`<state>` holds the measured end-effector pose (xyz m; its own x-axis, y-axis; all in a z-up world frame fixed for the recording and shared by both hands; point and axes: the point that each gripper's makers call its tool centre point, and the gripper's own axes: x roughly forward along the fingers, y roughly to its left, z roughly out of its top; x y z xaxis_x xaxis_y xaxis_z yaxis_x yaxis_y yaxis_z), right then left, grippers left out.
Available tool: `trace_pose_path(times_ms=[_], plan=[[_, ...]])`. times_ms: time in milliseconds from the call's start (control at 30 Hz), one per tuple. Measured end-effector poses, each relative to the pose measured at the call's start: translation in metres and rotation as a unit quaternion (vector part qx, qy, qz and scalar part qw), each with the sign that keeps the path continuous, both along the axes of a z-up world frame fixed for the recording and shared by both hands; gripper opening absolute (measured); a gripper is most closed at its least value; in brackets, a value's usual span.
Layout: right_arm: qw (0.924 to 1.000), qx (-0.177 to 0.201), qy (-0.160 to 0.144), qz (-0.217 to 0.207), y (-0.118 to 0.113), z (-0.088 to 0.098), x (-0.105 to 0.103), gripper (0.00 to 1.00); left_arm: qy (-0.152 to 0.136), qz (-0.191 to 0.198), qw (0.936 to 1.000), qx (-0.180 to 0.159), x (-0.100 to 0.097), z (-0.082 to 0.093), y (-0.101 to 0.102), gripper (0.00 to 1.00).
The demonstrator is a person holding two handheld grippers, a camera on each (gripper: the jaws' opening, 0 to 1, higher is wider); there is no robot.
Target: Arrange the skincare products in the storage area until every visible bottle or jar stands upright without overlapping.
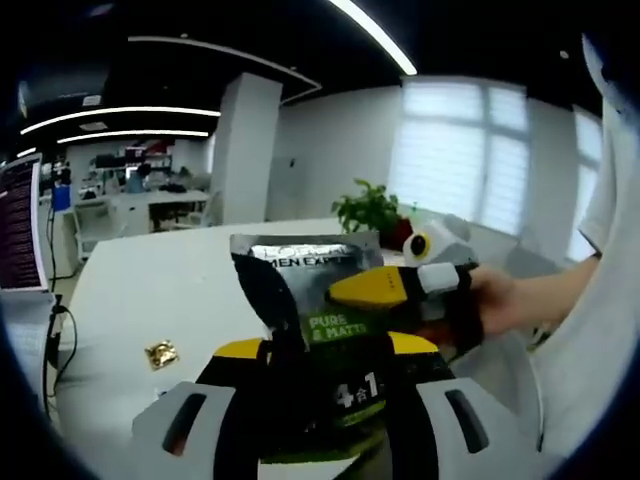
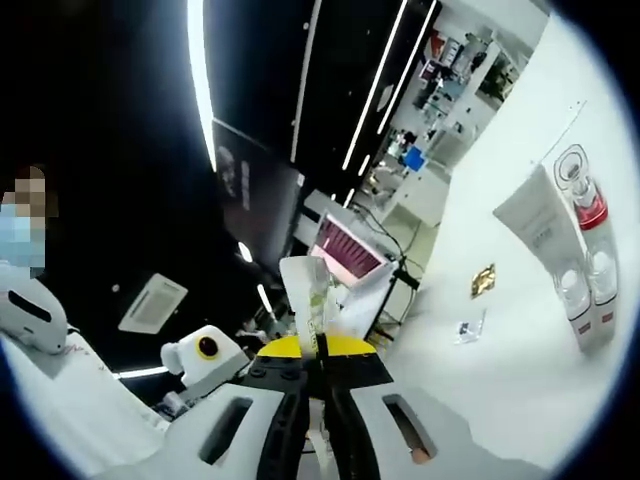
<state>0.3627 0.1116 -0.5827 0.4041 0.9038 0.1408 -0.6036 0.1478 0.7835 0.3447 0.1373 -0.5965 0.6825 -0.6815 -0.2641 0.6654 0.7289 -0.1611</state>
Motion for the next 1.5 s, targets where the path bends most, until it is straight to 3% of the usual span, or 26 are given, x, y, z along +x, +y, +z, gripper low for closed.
trace_pose_path(times_ms=[167, 267, 367, 467, 533, 667, 733, 800, 900, 1000, 1033, 1200, 1400, 1500], plan=[[0.9999, 0.002, -0.001, 0.017, -0.006, 0.006, 0.001, 0.02, 0.016, -0.011, 0.9996, -0.021, -0.001, -0.001, 0.015, 0.42], [0.9992, 0.01, -0.005, 0.038, -0.006, 0.012, -0.002, 0.02, 0.043, -0.046, 0.9952, -0.075, -0.006, 0.005, 0.01, 0.41], [0.9965, 0.039, -0.009, 0.074, -0.004, 0.025, -0.009, 0.02, 0.071, -0.094, 0.985, -0.126, -0.013, 0.012, 0.003, 0.36], [0.9937, 0.052, -0.008, 0.099, 0.0, 0.032, -0.015, 0.02, 0.077, -0.113, 0.9731, -0.185, -0.014, 0.021, 0.001, 0.27], [0.9932, 0.047, -0.012, 0.106, 0.003, 0.033, -0.017, 0.02, 0.084, -0.109, 0.9679, -0.21, -0.012, 0.024, 0.003, 0.21], [0.9937, 0.042, -0.004, 0.104, 0.001, 0.028, -0.013, 0.02, 0.076, -0.09, 0.9718, -0.204, -0.014, 0.023, 0.003, 0.17], [0.9947, 0.037, 0.002, 0.096, -0.001, 0.023, -0.009, 0.02, 0.071, -0.08, 0.973, -0.204, -0.014, 0.024, 0.006, 0.06], [0.9952, 0.036, 0.018, 0.089, 0.0, 0.019, -0.007, 0.02, 0.076, -0.076, 0.9719, -0.209, -0.015, 0.025, 0.003, 0.03], [0.9984, 0.023, -0.004, 0.051, 0.0, 0.015, 0.002, 0.03, 0.083, -0.043, 0.9728, -0.212, -0.009, 0.02, 0.005, 0.01], [0.9996, 0.017, 0.016, 0.012, 0.001, 0.004, 0.011, 0.14, 0.087, -0.008, 0.9593, -0.269, -0.001, 0.027, 0.011, 0.01], [0.9996, 0.016, 0.015, 0.017, 0.002, 0.002, 0.008, 0.15, 0.096, 0.007, 0.9517, -0.291, 0.001, 0.028, 0.014, 0.01], [0.9993, 0.002, 0.031, 0.022, 0.011, -0.014, -0.006, 0.17, 0.108, 0.045, 0.9317, -0.344, 0.01, 0.026, 0.026, 0.01], [0.9988, 0.005, 0.047, 0.011, 0.011, -0.021, -0.012, 0.1, 0.118, 0.065, 0.9282, -0.347, 0.015, 0.016, 0.032, 0.01], [0.999, 0.003, 0.043, 0.003, 0.008, -0.018, -0.011, 0.02, 0.12, 0.067, 0.9314, -0.337, 0.016, 0.011, 0.032, 0.01]])
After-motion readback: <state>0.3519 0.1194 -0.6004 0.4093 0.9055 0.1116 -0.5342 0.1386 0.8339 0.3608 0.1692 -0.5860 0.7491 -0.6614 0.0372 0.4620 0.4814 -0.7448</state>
